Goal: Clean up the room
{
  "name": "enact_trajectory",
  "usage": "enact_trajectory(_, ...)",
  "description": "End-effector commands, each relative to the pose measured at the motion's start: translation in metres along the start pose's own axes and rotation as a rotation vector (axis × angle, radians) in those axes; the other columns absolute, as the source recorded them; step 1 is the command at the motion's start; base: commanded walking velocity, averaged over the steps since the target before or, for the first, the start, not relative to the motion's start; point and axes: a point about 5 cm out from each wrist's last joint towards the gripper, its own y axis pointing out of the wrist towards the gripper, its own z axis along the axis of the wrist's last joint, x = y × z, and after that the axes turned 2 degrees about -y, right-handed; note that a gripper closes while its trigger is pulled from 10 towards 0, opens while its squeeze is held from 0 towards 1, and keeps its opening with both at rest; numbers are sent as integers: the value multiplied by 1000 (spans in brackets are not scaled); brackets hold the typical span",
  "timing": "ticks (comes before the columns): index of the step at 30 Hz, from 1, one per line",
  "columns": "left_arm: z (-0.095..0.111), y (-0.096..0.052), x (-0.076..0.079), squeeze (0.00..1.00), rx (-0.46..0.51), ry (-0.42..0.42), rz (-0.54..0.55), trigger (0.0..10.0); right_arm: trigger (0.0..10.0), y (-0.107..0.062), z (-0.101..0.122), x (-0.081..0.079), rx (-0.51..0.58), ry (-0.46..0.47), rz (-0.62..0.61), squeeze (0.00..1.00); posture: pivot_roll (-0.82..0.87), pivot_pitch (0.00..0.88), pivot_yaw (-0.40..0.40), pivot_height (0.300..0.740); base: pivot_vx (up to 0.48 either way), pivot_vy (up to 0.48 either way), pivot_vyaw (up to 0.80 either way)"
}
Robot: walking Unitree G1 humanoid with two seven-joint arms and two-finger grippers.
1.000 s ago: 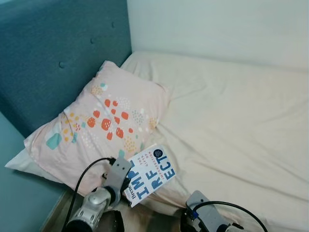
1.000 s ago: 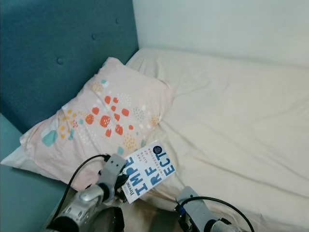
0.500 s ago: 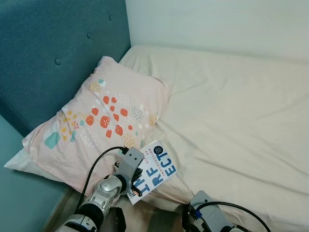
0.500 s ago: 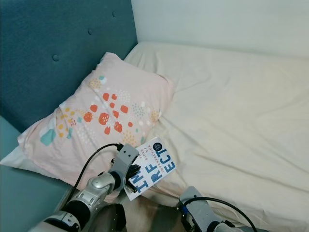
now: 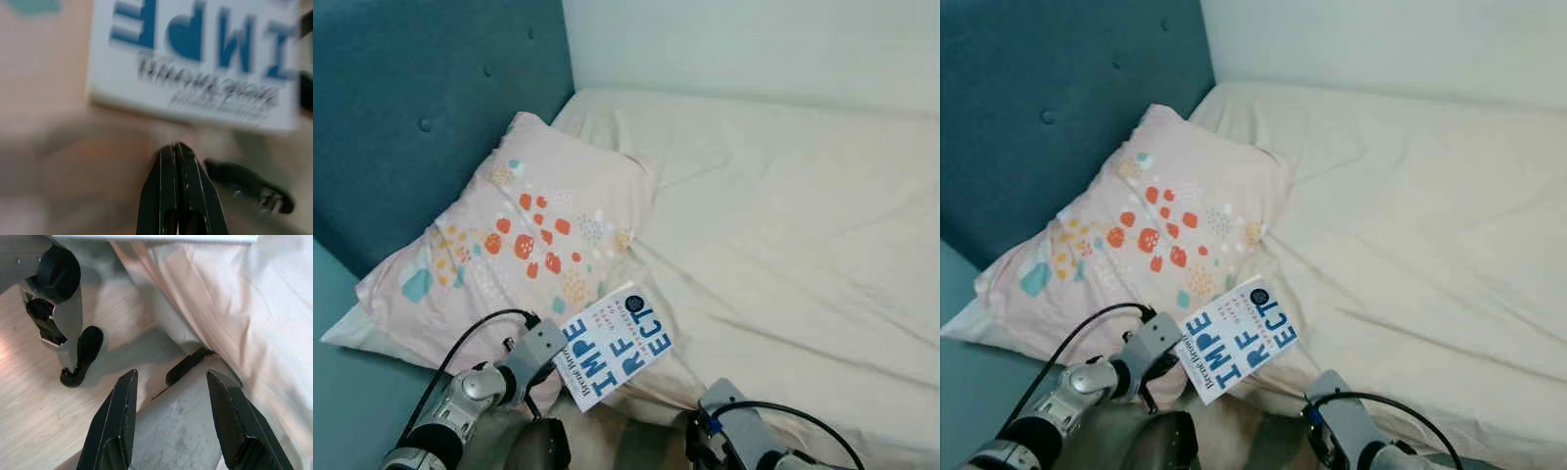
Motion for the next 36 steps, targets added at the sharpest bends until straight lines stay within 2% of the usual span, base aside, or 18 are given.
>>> enact_trajectory(1,-12,-6,-4,0,-56,24,21,0,10000,1,-6,-4,-19,23,18,0,-74,222,52,599,0,0,0)
enact_trajectory(7,-5,5,6,0,-41,7,36,0,10000,1,-6,-2,-18,22,11,0,-84,224,50,599,0,0,0)
enact_trajectory(9,0,12,16,0,-27,-2,17,0,10000,-1,-6,-2,-19,24,7,0,-91,226,53,599,0,0,0)
enact_trajectory(15,8,20,24,0,-12,-16,24,0,10000,-3,-8,-2,-23,29,2,0,-103,235,60,599,0,0,0)
enact_trajectory(19,24,32,31,0,23,-73,79,0,10000,-5,-8,-4,-24,36,-3,0,-121,248,67,599,0,0,0)
enact_trajectory(23,34,37,32,0,46,-97,103,0,10000,-6,-8,-4,-24,37,-6,0,-128,252,71,599,0,0,0)
enact_trajectory(24,44,41,32,0,63,-103,122,0,10000,-6,-8,-5,-23,36,-9,0,-135,256,75,599,0,0,0)
enact_trajectory(32,65,47,28,0,90,-76,139,0,10000,-9,-8,-6,-22,42,-24,0,-159,263,96,599,0,0,0)
enact_trajectory(36,93,53,29,0,171,-72,124,0,10000,-13,-9,-8,-21,52,-39,0,-169,265,101,599,0,0,0)
